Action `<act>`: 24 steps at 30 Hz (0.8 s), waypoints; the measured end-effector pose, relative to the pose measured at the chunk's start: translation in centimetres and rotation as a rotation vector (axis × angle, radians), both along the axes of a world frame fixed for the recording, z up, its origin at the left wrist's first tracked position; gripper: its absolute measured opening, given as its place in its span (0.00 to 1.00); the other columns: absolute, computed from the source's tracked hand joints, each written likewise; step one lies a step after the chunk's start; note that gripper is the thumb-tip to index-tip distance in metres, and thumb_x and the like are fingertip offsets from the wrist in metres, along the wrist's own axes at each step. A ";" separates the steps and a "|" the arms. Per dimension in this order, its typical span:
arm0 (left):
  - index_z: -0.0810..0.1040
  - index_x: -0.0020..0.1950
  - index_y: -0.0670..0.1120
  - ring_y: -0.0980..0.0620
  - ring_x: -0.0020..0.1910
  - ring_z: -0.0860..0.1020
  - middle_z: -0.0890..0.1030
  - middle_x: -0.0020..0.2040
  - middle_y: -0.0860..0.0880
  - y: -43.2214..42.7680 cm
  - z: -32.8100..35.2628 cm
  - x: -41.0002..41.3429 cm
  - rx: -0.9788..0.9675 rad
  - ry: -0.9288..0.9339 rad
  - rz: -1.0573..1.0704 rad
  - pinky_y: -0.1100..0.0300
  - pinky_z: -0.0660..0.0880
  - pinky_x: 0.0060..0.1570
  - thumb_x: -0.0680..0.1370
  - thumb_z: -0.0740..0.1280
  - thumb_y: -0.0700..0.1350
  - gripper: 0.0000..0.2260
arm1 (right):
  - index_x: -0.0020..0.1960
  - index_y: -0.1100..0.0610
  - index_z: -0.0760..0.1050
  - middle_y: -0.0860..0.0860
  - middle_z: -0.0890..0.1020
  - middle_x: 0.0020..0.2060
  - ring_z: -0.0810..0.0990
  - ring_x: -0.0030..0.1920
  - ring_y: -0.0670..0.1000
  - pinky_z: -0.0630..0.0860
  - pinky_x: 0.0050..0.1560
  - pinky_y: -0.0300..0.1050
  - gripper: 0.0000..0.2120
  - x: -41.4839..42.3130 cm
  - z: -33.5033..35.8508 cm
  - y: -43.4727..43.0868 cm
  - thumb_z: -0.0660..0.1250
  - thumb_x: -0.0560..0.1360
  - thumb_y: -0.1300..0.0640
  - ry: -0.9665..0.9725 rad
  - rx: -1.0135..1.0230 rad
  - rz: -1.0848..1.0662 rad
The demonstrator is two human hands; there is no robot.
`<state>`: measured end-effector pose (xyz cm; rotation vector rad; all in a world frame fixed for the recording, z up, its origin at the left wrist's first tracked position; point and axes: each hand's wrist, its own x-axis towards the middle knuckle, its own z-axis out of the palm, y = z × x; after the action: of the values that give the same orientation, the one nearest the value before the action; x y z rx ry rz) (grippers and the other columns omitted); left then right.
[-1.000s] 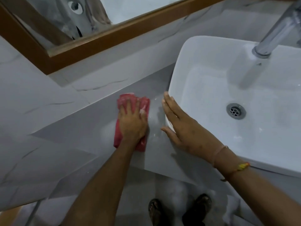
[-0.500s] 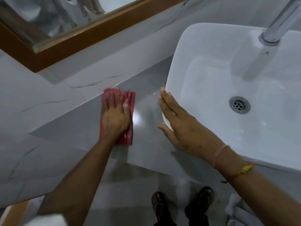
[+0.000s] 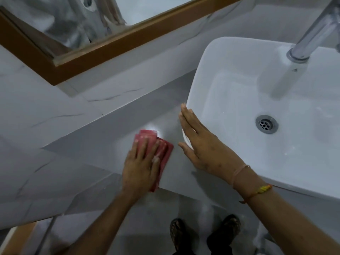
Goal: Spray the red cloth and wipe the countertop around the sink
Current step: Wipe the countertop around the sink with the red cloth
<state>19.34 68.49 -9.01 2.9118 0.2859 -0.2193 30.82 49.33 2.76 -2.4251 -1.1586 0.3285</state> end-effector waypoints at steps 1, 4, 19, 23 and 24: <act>0.47 0.77 0.54 0.40 0.77 0.52 0.55 0.79 0.44 0.8 0.5 1.1 -0.022 -0.008 0.075 0.40 0.57 0.74 0.81 0.44 0.56 0.24 | 0.77 0.61 0.43 0.55 0.41 0.78 0.43 0.78 0.52 0.53 0.78 0.46 0.32 0.0 0.1 0.0 0.55 0.81 0.52 -0.004 -0.006 -0.003; 0.46 0.77 0.53 0.38 0.77 0.50 0.53 0.79 0.42 1.8 0.9 5.4 -0.019 -0.026 0.194 0.38 0.51 0.74 0.80 0.43 0.57 0.25 | 0.77 0.62 0.43 0.56 0.42 0.78 0.43 0.78 0.53 0.53 0.77 0.49 0.32 0.0 0.3 0.2 0.55 0.81 0.52 -0.008 -0.014 -0.007; 0.41 0.77 0.54 0.39 0.77 0.44 0.47 0.79 0.43 0.2 0.5 1.6 -0.036 0.019 0.197 0.39 0.51 0.75 0.79 0.36 0.58 0.26 | 0.76 0.63 0.43 0.58 0.42 0.78 0.42 0.78 0.53 0.47 0.78 0.45 0.31 -0.1 0.0 -0.1 0.54 0.81 0.53 -0.070 -0.025 0.013; 0.42 0.77 0.51 0.41 0.77 0.41 0.46 0.79 0.42 1.2 1.3 9.5 0.028 -0.033 0.209 0.41 0.42 0.76 0.82 0.42 0.53 0.24 | 0.76 0.60 0.38 0.57 0.40 0.78 0.40 0.78 0.54 0.48 0.78 0.48 0.36 -0.1 -0.2 0.3 0.55 0.79 0.46 -0.013 -0.017 0.002; 0.42 0.77 0.49 0.40 0.77 0.40 0.45 0.79 0.42 0.7 0.9 11.3 0.085 -0.001 0.179 0.40 0.43 0.75 0.82 0.42 0.52 0.24 | 0.75 0.59 0.37 0.57 0.40 0.78 0.39 0.78 0.54 0.47 0.78 0.49 0.38 0.0 -0.3 0.4 0.56 0.78 0.44 0.007 -0.012 0.001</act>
<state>30.60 69.20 -8.09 2.9462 0.5654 -0.1806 30.83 49.71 2.50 -2.4318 -1.1577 0.3452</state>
